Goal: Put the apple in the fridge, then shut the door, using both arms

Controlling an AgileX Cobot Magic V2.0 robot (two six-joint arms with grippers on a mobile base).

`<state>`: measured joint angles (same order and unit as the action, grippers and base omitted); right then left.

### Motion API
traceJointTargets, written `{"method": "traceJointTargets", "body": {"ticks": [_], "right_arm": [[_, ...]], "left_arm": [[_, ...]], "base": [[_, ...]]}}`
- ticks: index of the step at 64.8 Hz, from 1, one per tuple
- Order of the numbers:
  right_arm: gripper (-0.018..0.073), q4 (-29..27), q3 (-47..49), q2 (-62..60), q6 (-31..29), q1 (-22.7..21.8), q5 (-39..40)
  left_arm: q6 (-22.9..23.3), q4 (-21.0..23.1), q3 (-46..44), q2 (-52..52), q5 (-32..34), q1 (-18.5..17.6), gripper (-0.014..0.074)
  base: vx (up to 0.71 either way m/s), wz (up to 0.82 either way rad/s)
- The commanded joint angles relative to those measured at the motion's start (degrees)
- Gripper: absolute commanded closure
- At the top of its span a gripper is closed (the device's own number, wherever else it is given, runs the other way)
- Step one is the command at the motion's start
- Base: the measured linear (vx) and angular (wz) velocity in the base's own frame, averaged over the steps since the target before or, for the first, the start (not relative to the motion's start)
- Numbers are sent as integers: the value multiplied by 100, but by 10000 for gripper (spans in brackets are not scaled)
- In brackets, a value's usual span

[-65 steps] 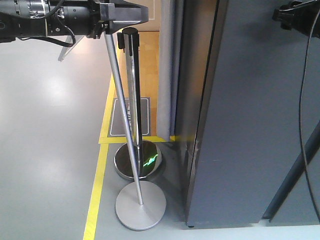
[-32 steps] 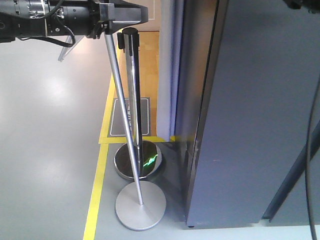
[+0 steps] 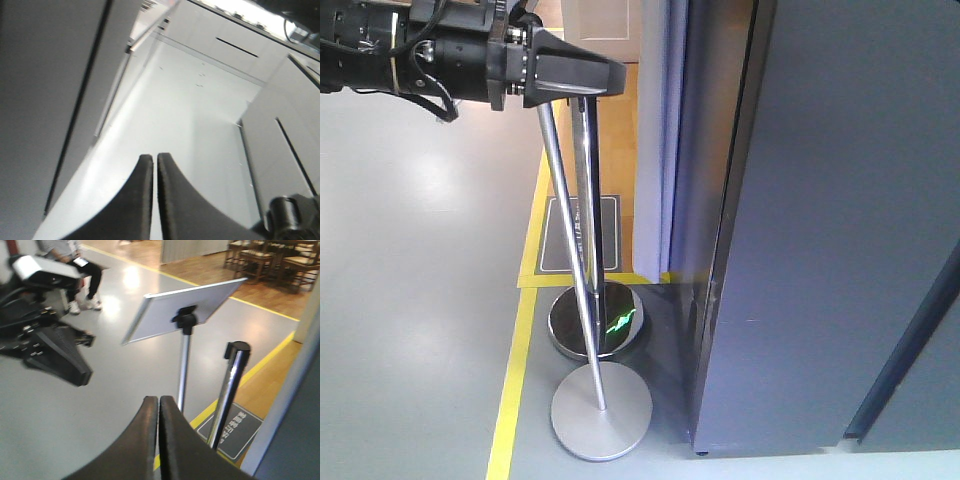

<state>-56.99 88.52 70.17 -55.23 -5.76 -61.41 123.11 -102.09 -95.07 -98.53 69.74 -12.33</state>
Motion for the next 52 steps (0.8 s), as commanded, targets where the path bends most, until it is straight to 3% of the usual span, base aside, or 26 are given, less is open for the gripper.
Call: {"method": "traceJointTargets", "body": {"ticks": [1, 9, 29, 43, 52], "right_arm": [[564, -128, 151, -193, -23, -23, 24], [563, -134, -289, -448, -76, -23, 279], [563, -238, -2585, -1533, -627, -23, 1201], [563, -239, -3656, -2262, -688, -23, 1323], [563, -197, -3946, -2669, -688, -23, 1369]], "left_arm": [[14, 349, -176, 308, 710, -10, 603], [19, 290, -166, 436, 937, -25, 603], [19, -3, -3, 1403, 822, -25, 603], [19, -3, 894, 2387, -3, -25, 603], [19, -3, 1497, 2993, -1053, -25, 603]], "base": [[0, 0], [0, 0], [0, 0], [0, 0], [0, 0]]}}
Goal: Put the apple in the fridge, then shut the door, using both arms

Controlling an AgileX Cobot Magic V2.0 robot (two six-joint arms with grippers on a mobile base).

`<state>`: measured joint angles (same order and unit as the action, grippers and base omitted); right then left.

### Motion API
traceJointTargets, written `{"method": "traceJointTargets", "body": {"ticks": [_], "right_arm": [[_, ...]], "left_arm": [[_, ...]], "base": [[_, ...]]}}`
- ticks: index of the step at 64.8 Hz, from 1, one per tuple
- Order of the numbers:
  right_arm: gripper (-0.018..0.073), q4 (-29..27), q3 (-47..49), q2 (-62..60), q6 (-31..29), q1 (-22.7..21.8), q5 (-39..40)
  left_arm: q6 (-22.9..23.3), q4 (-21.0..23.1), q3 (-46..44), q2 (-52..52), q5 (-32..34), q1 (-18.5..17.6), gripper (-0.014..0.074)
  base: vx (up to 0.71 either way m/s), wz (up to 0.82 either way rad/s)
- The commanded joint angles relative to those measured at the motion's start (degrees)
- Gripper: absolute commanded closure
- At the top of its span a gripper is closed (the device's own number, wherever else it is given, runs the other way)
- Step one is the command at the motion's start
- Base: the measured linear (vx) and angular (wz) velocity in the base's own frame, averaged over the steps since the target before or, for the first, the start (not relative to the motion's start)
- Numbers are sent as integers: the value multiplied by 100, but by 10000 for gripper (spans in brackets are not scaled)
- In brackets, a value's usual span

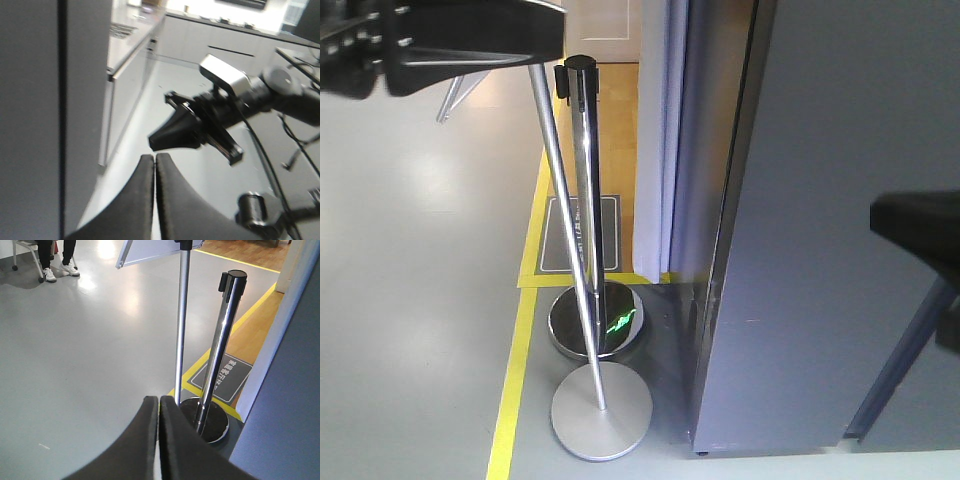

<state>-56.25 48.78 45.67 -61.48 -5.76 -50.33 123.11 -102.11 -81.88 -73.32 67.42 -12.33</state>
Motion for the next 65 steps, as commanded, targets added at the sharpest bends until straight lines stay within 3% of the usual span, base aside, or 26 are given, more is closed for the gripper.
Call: {"method": "traceJointTargets", "body": {"ticks": [1, 11, 18, 26, 39, 51, 65], "right_arm": [[563, -271, 19, -256, -63, -23, 285], [563, -203, 17, -584, -57, -23, 419], [563, -157, 17, -779, -57, -23, 451], [563, 210, 17, -902, 160, -23, 438], [563, 612, -147, -1006, 583, -23, 467], [563, 525, -1460, -1420, 524, -23, 890], [562, 493, -2626, -1808, 334, -23, 1131]], "left_arm": [[19, -1, 239, 524, -924, -25, 603], [19, -6, 1035, 1061, -2010, -10, 603], [19, -6, 1792, 1454, -3157, -10, 603], [19, -6, 2809, 1897, -4231, -10, 603], [19, 16, 4479, 2808, -4261, -10, 603], [19, 97, 5781, 3865, -4261, -10, 603], [19, 172, 6652, 4686, -4344, -10, 603]], "base": [[0, 0], [0, 0], [0, 0], [0, 0], [0, 0], [0, 0], [0, 0]]}}
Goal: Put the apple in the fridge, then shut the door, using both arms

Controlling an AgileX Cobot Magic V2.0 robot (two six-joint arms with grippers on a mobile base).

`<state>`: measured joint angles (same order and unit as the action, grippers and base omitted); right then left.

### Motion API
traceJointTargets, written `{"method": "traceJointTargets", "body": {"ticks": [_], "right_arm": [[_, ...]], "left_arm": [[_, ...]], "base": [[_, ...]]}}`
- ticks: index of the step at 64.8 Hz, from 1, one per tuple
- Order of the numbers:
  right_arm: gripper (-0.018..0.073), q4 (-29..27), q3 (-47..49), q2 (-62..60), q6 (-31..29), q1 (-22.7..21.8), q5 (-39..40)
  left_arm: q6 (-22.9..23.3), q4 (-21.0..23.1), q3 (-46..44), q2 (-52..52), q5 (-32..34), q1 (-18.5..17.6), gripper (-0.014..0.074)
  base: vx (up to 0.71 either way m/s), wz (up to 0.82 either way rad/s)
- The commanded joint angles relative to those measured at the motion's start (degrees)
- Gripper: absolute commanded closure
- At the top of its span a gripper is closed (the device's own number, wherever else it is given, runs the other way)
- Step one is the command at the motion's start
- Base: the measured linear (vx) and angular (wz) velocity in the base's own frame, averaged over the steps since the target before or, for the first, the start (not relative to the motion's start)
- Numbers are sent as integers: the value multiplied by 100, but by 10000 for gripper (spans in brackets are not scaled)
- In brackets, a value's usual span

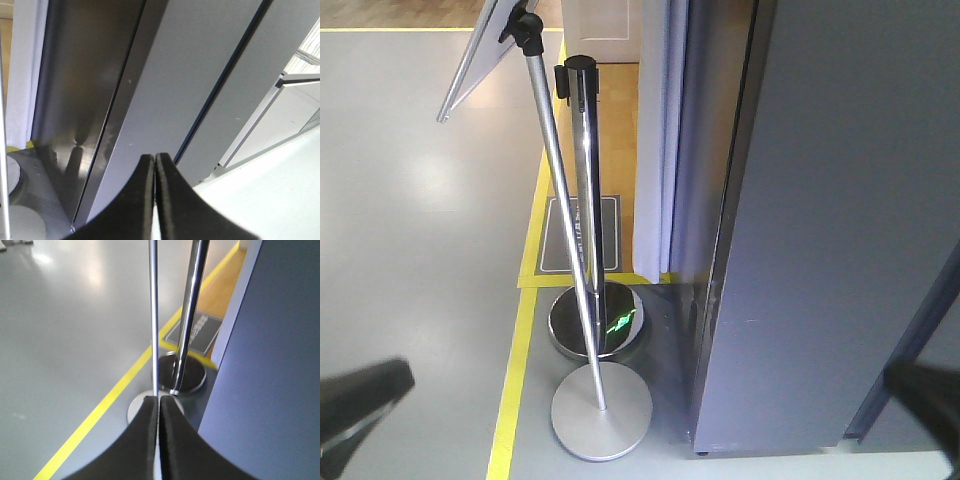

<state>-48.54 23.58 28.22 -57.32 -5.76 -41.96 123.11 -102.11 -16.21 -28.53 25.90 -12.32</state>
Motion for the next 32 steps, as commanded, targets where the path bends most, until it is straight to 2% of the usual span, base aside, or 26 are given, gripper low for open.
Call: {"method": "traceJointTargets", "body": {"ticks": [1, 16, 32], "right_arm": [[562, -278, -135, -75, -82, -23, 295], [561, -279, -191, -133, -82, -23, 141], [561, -279, -191, -133, -82, -23, 151]], "left_arm": [[19, 223, 140, 241, -218, -10, 603], [14, 1066, 286, 298, -532, -10, 603], [14, 1110, 286, 298, -285, -10, 603]], "base": [[0, 0], [0, 0], [0, 0]]}}
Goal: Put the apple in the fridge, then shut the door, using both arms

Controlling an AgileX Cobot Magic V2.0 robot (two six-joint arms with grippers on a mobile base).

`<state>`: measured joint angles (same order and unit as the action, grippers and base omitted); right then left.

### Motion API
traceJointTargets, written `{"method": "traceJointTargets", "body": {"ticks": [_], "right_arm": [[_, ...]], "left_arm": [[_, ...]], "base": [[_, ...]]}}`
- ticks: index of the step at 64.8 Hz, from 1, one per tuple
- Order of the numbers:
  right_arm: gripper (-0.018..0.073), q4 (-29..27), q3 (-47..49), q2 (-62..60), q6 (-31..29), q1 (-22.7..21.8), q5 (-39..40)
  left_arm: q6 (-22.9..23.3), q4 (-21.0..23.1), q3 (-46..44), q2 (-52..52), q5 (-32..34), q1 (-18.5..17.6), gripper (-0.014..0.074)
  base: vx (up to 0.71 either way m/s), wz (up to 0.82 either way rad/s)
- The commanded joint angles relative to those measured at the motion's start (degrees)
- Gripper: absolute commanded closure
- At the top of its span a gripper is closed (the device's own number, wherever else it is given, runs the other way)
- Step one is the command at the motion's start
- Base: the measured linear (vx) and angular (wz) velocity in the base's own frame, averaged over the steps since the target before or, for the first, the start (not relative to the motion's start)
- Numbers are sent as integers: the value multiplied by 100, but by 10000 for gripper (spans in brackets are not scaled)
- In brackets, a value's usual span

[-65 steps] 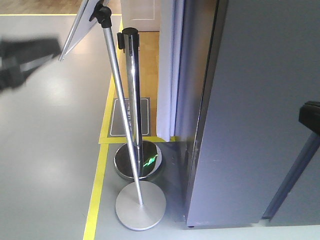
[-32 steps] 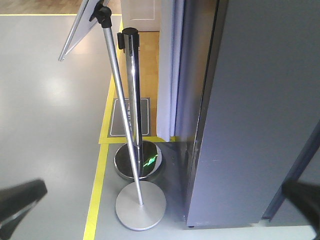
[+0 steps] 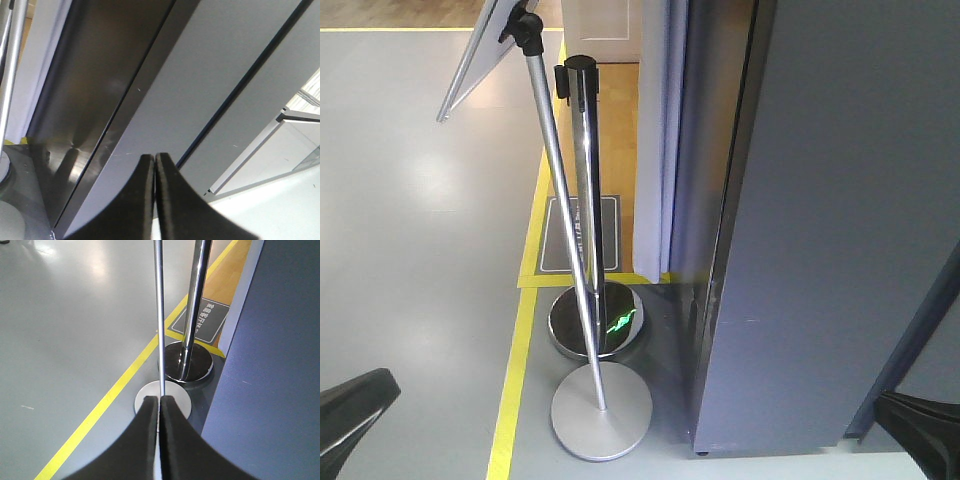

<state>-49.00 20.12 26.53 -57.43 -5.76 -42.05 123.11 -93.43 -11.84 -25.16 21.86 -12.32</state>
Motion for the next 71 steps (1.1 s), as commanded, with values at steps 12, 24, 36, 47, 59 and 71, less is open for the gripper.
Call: {"method": "traceJointTargets", "body": {"ticks": [12, 24, 36, 47, 59, 71], "right_arm": [[561, -233, 154, 36, -71, -23, 159], [561, -233, 154, 36, -71, -23, 153], [561, -233, 154, 36, -71, -23, 153], [561, -233, 154, 36, -71, -23, 153], [561, -233, 154, 36, -71, -23, 158], [561, -233, 154, 36, -71, -23, 158]], "left_arm": [[14, 242, -151, -39, 204, -10, 603], [14, 313, -151, -39, 238, -10, 603], [14, 1816, -151, -39, 464, -10, 603], [14, 3393, -151, -70, 417, -10, 603], [-782, 3546, -151, -70, 212, -10, 603], [-4545, 5360, 18, -70, -454, -10, 603]], "base": [[0, 0], [0, 0], [0, 0], [0, 0], [0, 0], [0, 0]]}}
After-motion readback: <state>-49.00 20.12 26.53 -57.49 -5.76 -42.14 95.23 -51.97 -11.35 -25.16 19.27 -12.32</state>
